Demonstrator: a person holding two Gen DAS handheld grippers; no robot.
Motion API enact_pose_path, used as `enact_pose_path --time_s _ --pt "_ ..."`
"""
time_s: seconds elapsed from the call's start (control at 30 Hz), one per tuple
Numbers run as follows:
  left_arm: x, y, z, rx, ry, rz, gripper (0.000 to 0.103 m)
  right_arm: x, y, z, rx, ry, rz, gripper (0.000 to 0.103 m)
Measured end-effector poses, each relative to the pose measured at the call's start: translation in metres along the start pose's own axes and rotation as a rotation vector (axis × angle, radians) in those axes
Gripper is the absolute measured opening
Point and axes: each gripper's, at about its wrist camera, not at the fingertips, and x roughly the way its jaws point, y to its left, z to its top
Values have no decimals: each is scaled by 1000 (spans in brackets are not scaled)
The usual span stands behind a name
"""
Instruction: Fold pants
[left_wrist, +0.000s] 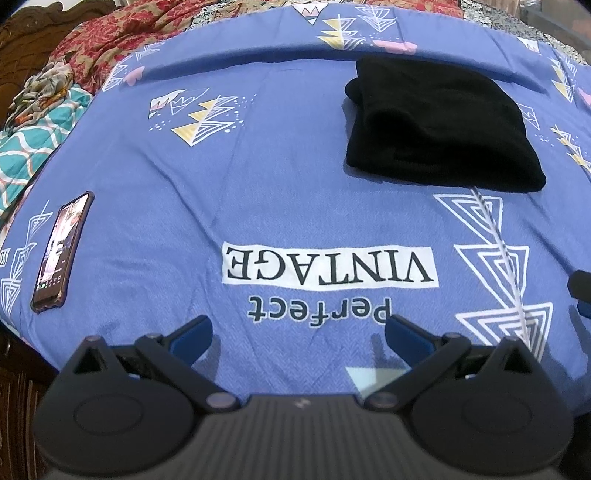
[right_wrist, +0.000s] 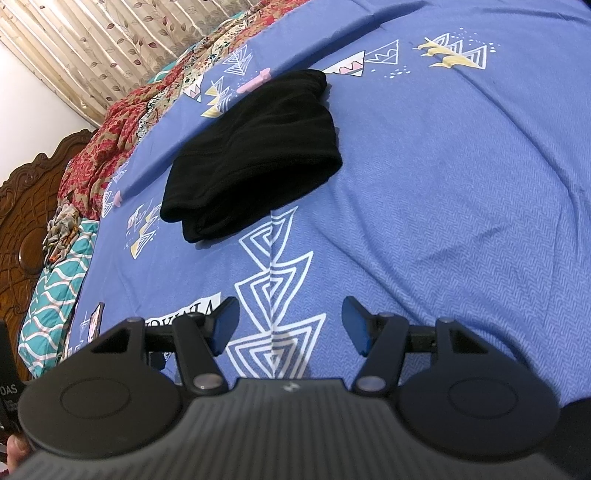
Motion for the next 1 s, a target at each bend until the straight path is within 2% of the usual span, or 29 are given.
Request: enact_pose_path --time_s 1.0 --pt "-2 0 -2 2 -3 -1 103 -1 1 0 2 0 0 64"
